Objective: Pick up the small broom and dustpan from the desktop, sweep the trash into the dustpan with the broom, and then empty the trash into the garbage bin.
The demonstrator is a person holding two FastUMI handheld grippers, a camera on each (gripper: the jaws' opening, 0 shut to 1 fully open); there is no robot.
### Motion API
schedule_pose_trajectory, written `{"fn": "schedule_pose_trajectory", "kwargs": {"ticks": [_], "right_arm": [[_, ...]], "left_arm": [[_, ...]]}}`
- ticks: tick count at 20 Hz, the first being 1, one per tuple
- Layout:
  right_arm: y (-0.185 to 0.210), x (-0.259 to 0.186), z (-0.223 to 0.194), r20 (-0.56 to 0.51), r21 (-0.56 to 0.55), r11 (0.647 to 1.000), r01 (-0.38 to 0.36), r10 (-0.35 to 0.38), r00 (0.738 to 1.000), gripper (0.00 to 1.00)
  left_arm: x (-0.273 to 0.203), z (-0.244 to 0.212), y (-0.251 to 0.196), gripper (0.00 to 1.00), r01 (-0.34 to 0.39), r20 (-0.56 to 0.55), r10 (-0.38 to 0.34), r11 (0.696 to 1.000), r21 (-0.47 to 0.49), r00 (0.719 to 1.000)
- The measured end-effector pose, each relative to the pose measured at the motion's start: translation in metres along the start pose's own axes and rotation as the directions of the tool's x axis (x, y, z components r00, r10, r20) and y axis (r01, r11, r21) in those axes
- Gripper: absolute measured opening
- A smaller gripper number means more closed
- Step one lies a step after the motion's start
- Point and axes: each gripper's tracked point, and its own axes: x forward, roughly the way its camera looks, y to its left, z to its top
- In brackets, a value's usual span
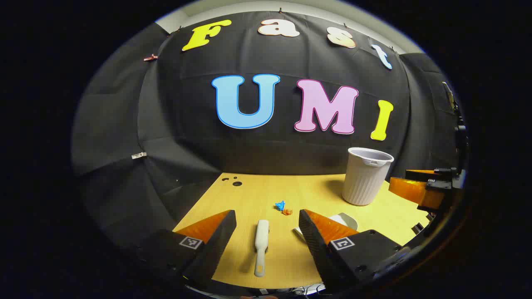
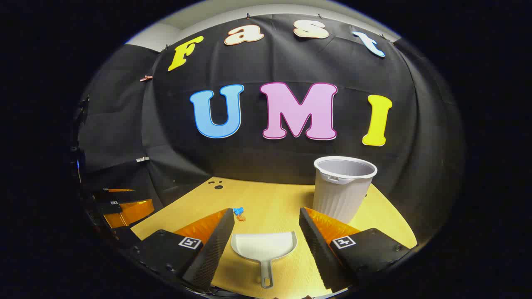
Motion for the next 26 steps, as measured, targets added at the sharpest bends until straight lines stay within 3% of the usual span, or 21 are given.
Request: {"fn": "schedule_pose_trajectory", "kwargs": {"ticks": [8,18,26], "right_arm": [[-0.012,0.006,-0.014,-0.044,0.012,1.0,0.0,0.001,0.999,0.98],[-0.02,0.023,-0.032,-0.107,0.032,0.999,0.003,0.0,0.994,0.98],[-0.018,0.036,-0.051,-0.174,0.03,0.999,-0.012,0.017,0.985,0.98]], "left_arm": [[0.011,-0.015,0.006,0.96,-0.002,-0.046,0.002,1.0,-0.013,0.999],[0.042,-0.046,0.02,0.96,-0.002,-0.149,-0.013,0.995,-0.097,0.989],[0.081,-0.095,0.024,0.95,-0.004,-0.287,-0.027,0.994,-0.105,0.957]]}}
